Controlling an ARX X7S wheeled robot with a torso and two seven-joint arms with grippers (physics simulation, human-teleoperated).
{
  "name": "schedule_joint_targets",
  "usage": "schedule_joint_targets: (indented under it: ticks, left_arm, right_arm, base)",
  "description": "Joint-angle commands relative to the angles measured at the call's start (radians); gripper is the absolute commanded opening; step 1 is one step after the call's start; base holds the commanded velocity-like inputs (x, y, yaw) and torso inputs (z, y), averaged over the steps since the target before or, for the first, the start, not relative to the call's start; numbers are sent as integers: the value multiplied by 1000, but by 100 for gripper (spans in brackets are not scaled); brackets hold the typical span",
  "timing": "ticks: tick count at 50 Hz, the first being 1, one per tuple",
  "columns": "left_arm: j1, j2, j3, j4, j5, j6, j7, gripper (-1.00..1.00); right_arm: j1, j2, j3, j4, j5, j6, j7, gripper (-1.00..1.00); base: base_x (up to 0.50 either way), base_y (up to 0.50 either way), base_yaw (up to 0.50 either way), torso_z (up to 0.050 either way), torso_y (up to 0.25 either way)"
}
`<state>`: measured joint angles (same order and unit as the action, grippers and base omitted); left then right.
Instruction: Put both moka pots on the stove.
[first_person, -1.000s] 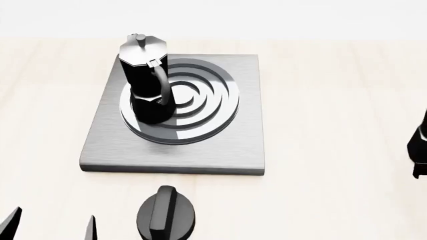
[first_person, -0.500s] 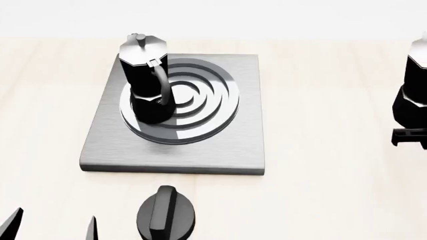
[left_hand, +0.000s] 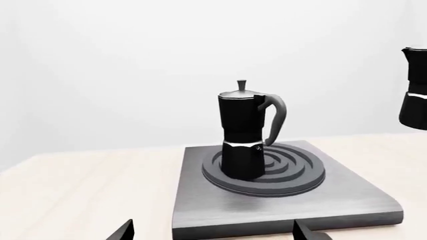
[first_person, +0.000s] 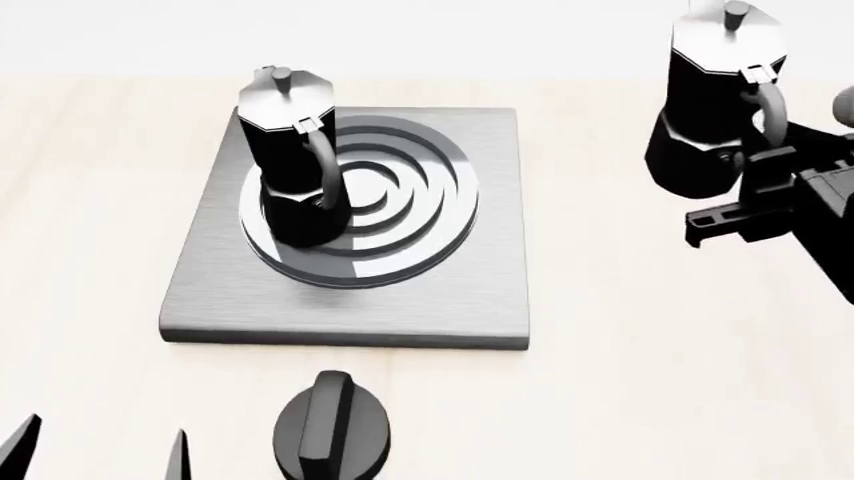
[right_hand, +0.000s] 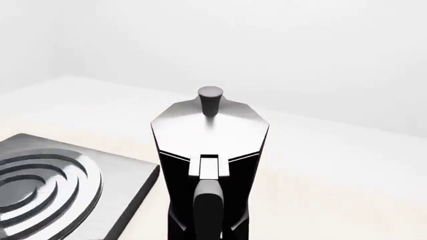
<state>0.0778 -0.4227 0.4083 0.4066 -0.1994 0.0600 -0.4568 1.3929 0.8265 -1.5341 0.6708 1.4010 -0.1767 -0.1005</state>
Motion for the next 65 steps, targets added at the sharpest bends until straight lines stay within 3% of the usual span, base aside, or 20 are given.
schedule_joint_targets:
  ticks: [1, 39, 49, 65]
  left_arm:
    - [0, -4, -3, 1, -5, 0, -4, 100]
    - [0, -13, -5, 17, -15, -5, -14, 100]
    - [1, -16, -4, 20, -17, -5, -15, 100]
    - [0, -16, 1, 21, -17, -5, -18, 100]
  right_arm:
    - [57, -47, 38, 10, -20, 40, -78, -100]
    - [74, -438, 54, 402, -24, 34, -286, -100]
    - [52, -569, 66, 597, -25, 1, -380, -100]
    - [20, -629, 90, 637, -58, -17, -386, -100]
  base:
    - [0, 0, 0, 0, 0]
    - [0, 0, 0, 0, 1]
    - [0, 0, 0, 0, 1]
    - [0, 0, 0, 0, 1]
